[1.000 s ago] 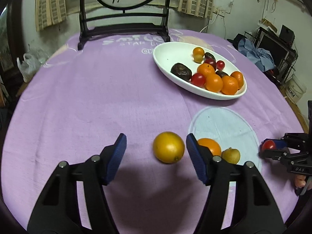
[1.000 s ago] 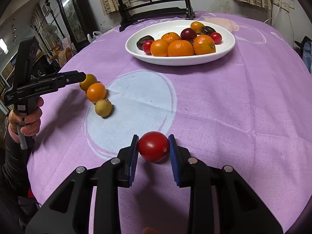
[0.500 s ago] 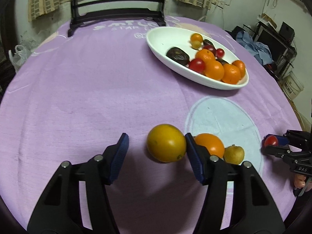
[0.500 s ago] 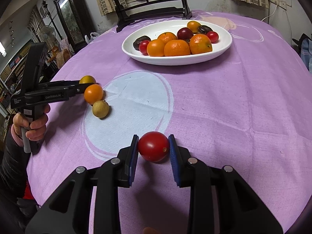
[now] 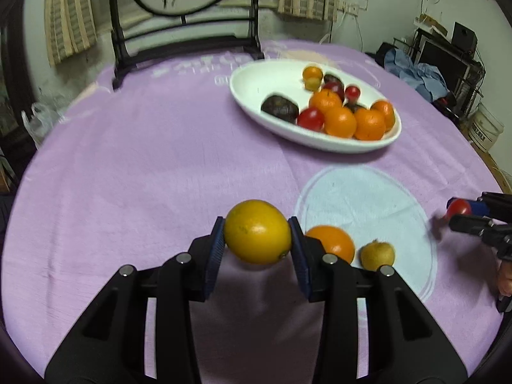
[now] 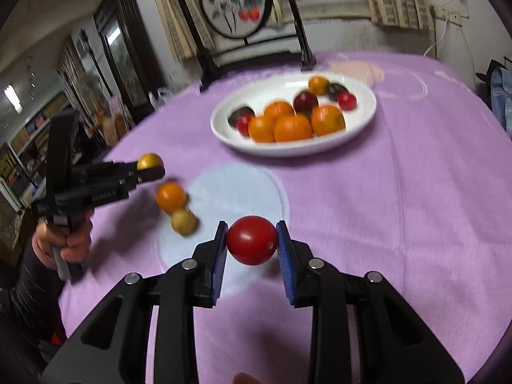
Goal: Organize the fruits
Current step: 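Release the red tomato and yellow lemon into the white dish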
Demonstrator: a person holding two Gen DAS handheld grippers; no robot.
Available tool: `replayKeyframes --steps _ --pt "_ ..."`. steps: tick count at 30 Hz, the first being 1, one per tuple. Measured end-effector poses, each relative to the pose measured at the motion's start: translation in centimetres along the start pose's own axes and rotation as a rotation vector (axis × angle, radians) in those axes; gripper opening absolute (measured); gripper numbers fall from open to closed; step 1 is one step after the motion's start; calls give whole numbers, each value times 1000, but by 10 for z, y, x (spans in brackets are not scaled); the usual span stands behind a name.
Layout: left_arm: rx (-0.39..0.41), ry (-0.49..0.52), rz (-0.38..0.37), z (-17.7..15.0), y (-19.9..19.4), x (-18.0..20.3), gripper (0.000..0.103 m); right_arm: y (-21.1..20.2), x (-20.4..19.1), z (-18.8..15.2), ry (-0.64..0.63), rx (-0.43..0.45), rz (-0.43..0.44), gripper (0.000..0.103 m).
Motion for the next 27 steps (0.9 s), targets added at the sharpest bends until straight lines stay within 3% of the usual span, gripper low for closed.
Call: replayKeyframes --steps 7,15,26,27 --pt "76 6 11 15 -18 9 40 1 -6 23 31 75 34 31" --pt "97 29 7 44 -16 17 40 23 7 68 73 168 -83 31" --pt "110 -8 -2 128 43 25 40 75 27 123 63 222 -171 32" --pt "105 -7 5 133 51 25 40 78 28 124 59 223 -177 43"
Point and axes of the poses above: each gripper's, at about its wrist camera, not at the fingertips, and y roughly the way its jaws point, x to its right, z to its top, the point moved 6 cm from there along y, roughly the way its jaws point, and after that the axes turned 7 degrees about -z, right-handed, at the moved point
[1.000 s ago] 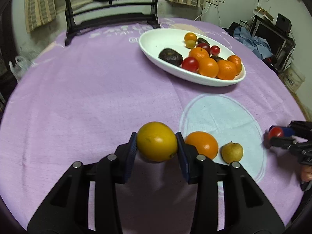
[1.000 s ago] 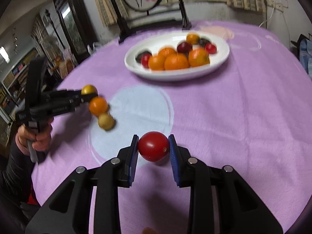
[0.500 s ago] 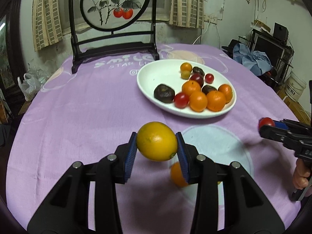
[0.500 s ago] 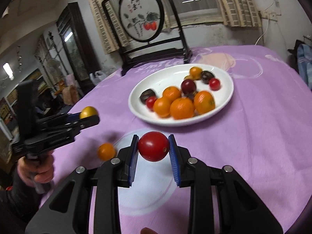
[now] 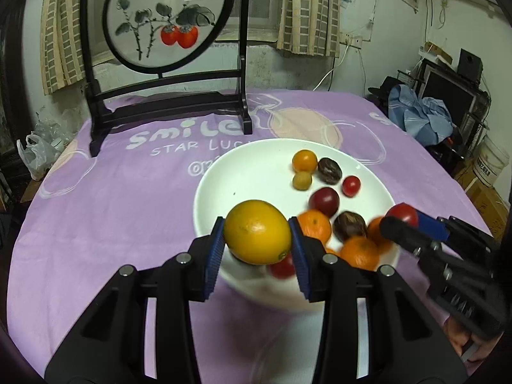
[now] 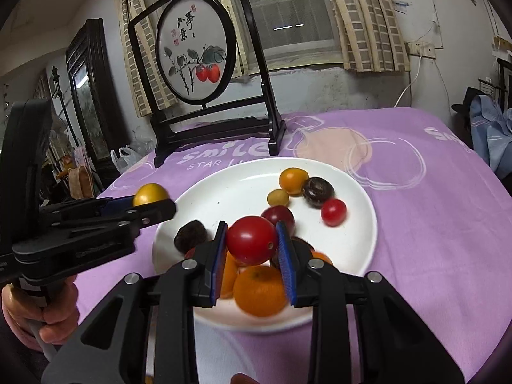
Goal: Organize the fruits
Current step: 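Release the red tomato and yellow lemon into the white dish, then grasp a small yellow-green fruit with the right tool while the left tool grasps a tangerine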
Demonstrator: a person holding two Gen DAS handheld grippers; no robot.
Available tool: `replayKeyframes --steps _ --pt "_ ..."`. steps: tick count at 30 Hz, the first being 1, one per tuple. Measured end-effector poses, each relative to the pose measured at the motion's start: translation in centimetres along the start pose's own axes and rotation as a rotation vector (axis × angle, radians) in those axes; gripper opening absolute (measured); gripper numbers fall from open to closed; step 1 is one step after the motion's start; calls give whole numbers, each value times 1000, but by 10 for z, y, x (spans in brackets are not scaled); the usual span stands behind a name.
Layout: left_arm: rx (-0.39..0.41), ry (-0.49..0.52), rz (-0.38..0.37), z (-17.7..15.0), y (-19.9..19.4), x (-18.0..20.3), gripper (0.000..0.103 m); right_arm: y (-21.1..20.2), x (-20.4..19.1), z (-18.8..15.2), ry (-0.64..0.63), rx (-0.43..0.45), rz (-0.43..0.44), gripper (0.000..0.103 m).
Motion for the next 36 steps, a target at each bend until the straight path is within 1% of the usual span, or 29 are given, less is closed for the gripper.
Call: replayKeyframes --steps 1,2,3,4,5,6,7,8,10,12,16,21,24,26,28,29,30,31,33,34,36 --pt "-1 -1 6 2 5 0 40 -1 1 -1 -3 0 -14 52" --pt "-5 -4 8 5 12 0 40 -2 3 -2 -5 0 -32 65" --pt "-10 -10 6 5 16 0 41 -6 4 0 -8 4 -39 65" --pt "-15 -18 8 4 17 -1 52 -11 4 2 -11 9 -32 65" --pt "-15 -25 26 3 16 -3 82 -19 3 5 -10 27 -19 65" --pt "1 -29 44 3 11 -4 93 -26 2 6 -9 43 -14 65" --pt "29 -27 58 3 4 -5 97 -31 1 7 -9 51 -11 65" --pt "49 -19 66 4 -2 -4 98 -37 -1 7 -11 57 -1 65" --pt "54 -3 76 6 -11 -2 98 -46 -5 6 -13 60 24 65" --pt "64 -5 71 5 -19 1 99 -56 -11 2 -25 69 45 66" --pt "74 22 86 -3 -31 5 100 -65 -27 -10 -70 54 76 66" --pt "75 37 118 -27 -48 -4 101 -69 -47 -28 -179 35 66 65" --pt "74 36 160 -41 -56 -15 101 -72 -59 -39 -222 9 108 65" --pt "82 31 191 -47 -63 -23 101 -75 -70 -49 -264 -27 163 66" --pt "88 11 221 -52 -71 -35 101 -71 -80 -62 -314 -97 201 66" --pt "93 3 231 -54 -73 -39 101 -68 -84 -69 -336 -129 208 66" --pt "96 -12 259 -56 -76 -47 101 -68 -84 -69 -336 -129 208 66" --pt "97 -26 288 -58 -77 -53 101 -65 -88 -76 -364 -163 215 66" --pt "95 -59 329 -60 -78 -65 101 -62 -97 -89 -414 -204 226 66" --pt "84 -72 335 -61 -77 -69 101 -62 -102 -95 -443 -216 226 66" --pt "59 -106 325 -64 -74 -76 101 -61 -107 -101 -477 -228 221 66"
Point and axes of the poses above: each gripper's, at about its wrist camera, not at the fingertips, and y roughly the way its jaws point, x to its right, z to its top, the point moved 6 cm from there along y, roughly the way its jaws point, and after that the axes turned 7 degrees about -z, right-handed, at the moved point
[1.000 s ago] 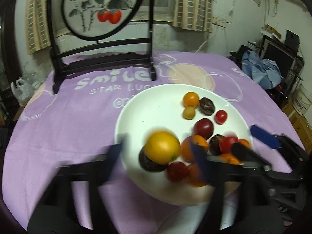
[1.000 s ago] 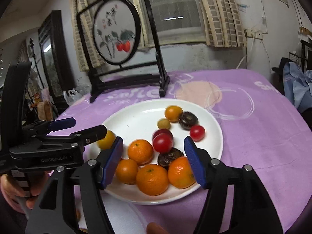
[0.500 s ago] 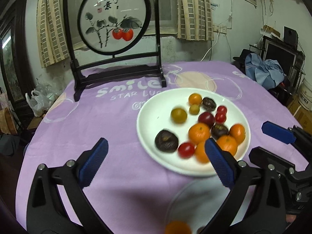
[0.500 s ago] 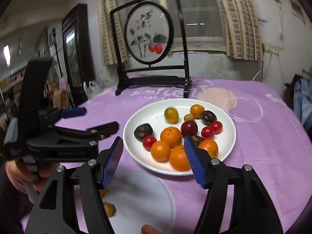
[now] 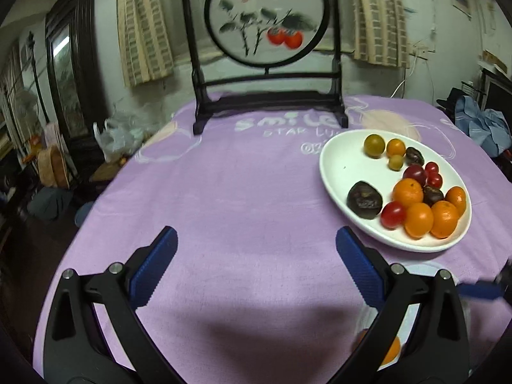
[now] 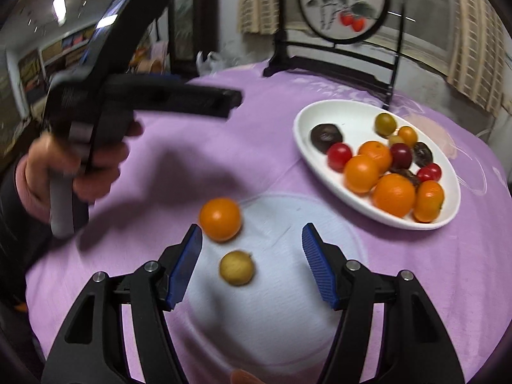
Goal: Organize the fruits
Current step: 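Grasp a small yellow-green fruit with the right tool while the left tool grasps a tangerine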
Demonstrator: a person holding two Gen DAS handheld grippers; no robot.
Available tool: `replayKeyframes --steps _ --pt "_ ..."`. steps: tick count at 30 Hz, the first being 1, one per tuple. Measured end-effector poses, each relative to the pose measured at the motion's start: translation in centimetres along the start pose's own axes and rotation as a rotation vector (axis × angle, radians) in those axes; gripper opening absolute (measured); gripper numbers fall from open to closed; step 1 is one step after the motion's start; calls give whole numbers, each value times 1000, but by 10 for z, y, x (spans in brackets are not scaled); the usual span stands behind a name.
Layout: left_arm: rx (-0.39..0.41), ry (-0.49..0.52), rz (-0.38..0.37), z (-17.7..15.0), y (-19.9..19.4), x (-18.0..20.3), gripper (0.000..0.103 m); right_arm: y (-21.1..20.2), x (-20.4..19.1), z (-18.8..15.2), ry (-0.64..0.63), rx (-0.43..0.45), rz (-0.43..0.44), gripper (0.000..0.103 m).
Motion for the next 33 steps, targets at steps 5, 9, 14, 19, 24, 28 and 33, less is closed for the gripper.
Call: replayKeyframes --steps 5,9,14,19,24,28,33 --pt "-11 -32 5 -1 -1 -9 101 10 -9 -9 -28 -63 13 54" --pt "-16 -45 3 -2 -1 -11 101 14 -14 -14 -47 -98 13 45" --pt "-28 -52 -11 -3 1 -9 101 18 -15 -18 -44 -120 15 32" --pt "-38 -45 -23 -4 1 -7 101 13 -5 -16 5 -105 15 26" --pt "-80 -19 -151 -16 1 10 101 -9 62 -6 304 -10 -3 26" --pt "-109 51 -360 -36 -12 45 101 -16 89 -9 400 15 -56 26" --pt "-155 189 -450 -61 -19 83 92 -14 90 -12 427 -5 -45 26"
Point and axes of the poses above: each gripper's, at about its wrist camera, not at the fingertips, and y roughly the way its jaws point, x to its right, z to its top, the point moved 6 cm from there along y, roughly the way its jaws point, and after that the axes turned 7 degrees about -z, right-handed, at the moved point
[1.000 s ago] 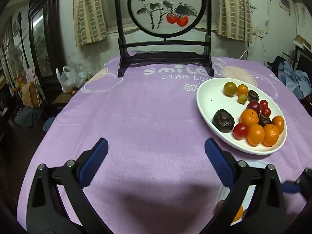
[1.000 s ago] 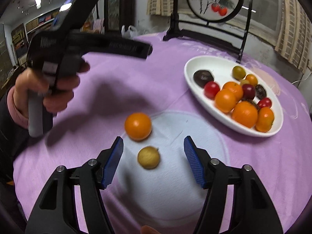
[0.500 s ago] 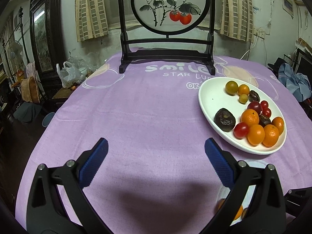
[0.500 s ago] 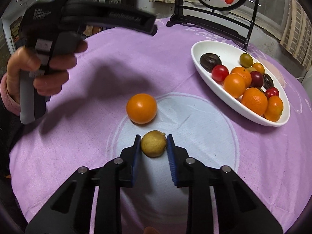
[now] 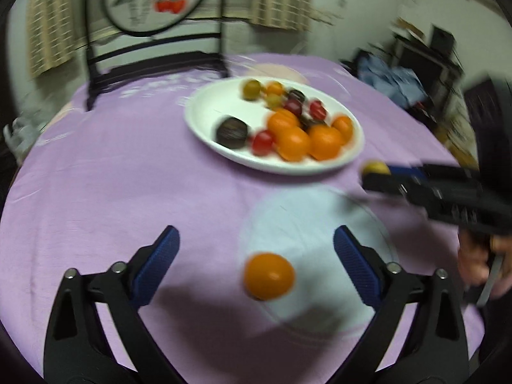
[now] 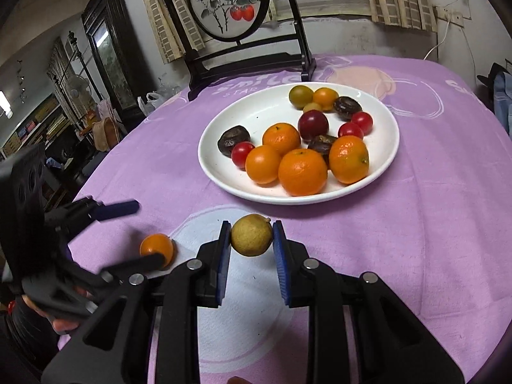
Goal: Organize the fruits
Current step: 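Grasp a small yellow-green fruit with the right tool while the left tool grasps a tangerine, then release the small yellow-green fruit and tangerine into the white dish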
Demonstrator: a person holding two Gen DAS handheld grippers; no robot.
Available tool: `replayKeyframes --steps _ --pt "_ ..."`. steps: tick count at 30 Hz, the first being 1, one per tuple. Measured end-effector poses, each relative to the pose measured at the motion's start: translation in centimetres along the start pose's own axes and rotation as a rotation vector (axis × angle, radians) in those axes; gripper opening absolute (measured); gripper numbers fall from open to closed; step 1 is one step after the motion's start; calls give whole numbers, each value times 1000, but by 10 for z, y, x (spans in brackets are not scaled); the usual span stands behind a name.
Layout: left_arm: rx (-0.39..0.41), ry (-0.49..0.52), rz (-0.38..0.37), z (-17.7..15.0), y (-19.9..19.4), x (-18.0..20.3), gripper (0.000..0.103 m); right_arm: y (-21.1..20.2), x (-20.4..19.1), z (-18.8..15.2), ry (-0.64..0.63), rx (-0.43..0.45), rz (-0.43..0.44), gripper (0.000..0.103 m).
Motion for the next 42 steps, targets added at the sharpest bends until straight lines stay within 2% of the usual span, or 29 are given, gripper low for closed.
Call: replayKeyframes --steps 2,8,18,21,27,31,34,36,42 --pt "-33 54 -8 -5 7 12 78 1 0 0 -3 -4 0 26" --pt "-95 72 -13 -19 20 15 57 4 0 -1 -6 -14 -7 26" --pt "-119 66 46 -27 24 2 44 1 0 -1 -10 -7 -16 26" --pt "-119 60 59 -26 25 -1 37 0 -1 -1 -19 -4 -21 26" --pt "-117 48 55 -27 22 -2 36 -3 -8 -1 -39 13 -19 26" --pt "-78 39 32 -24 12 3 36 -13 -21 7 -75 91 -1 26" --pt "-16 42 14 -8 -1 9 36 -21 -26 25 -85 187 -29 26" --pt "28 38 3 13 -7 12 36 -22 -20 41 -65 238 -61 26" --pt "156 -15 36 92 -2 4 36 2 12 74 -5 257 -147 26"
Point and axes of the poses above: each gripper's, at about its wrist camera, not at the fingertips, and y roughly the way its jaws point, x to its right, z to its top, the point moved 6 cm from there along y, roughly the way its jaws point, and after that the axes turned 7 degrees about -z, right-handed, at the moved point
